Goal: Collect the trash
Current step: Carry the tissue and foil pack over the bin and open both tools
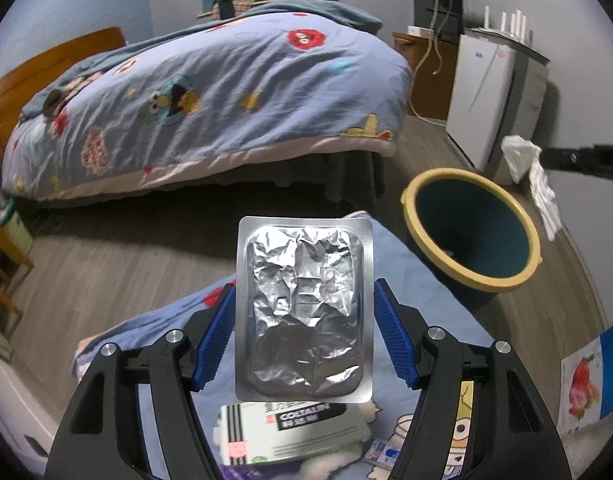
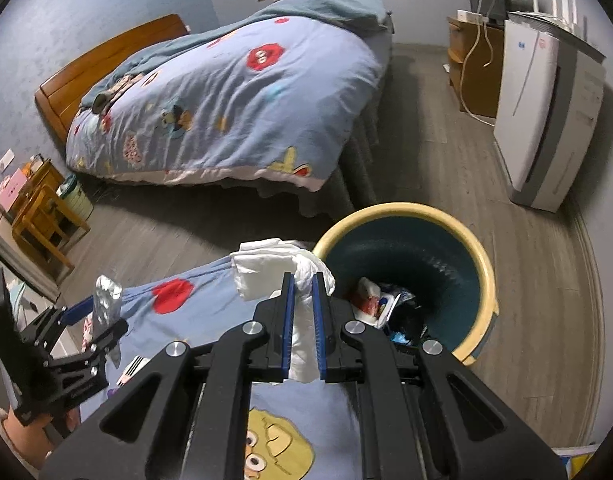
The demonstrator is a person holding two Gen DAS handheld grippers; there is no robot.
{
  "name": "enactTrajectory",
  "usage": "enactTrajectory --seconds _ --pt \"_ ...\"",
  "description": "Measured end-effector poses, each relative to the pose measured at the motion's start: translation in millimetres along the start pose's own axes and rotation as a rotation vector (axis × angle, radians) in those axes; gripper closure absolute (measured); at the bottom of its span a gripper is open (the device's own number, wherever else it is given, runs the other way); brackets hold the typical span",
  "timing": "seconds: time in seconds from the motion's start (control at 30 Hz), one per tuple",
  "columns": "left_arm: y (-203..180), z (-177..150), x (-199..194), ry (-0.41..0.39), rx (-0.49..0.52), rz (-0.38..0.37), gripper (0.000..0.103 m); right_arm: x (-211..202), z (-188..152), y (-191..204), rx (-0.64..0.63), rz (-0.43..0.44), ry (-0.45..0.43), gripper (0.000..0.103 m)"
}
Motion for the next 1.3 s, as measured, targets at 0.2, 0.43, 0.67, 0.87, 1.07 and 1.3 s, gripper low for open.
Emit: enactTrajectory --seconds 0.2,0.43,0.67,0.87,1.07,1.3 --pt "-26.4 1.5 5.4 -0.003 0.051 -0.015 0.034 8.9 2.8 -32.2 0.014 -0.047 -0.013 0.094" --pt "-62.4 9.7 5.1 -0.017 0.067 -0.066 0.034 26.9 6.2 -70.1 0.081 -0.087 -0.016 0.094" --pt "-115.2 21.1 24.0 -0.008 0.038 -0.154 0.034 48.8 -8.9 -129.9 0.257 -0.122 0.021 0.094" --pt "-148.8 27.4 57.6 0.051 0.068 -0.189 0.034 59.2 -20.2 -153.7 0.311 -0.141 0.045 0.094" --pt "-174.4 40.0 93.1 0.084 0.126 -0.183 0.034 67.3 -24.7 -163.0 0.364 -0.106 0.038 0.094" --pt "-193.8 63.8 108.1 0.042 0.175 -0.171 0.034 65.0 -14.1 -161.5 0.394 -0.047 -0.023 0.093"
Point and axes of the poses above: each gripper's, at about its wrist camera, not at the fingertips, and x roughly the way its jaws point, y to its left, z to its top, the point moved 10 cm from there along x, roughly the way its jaws point
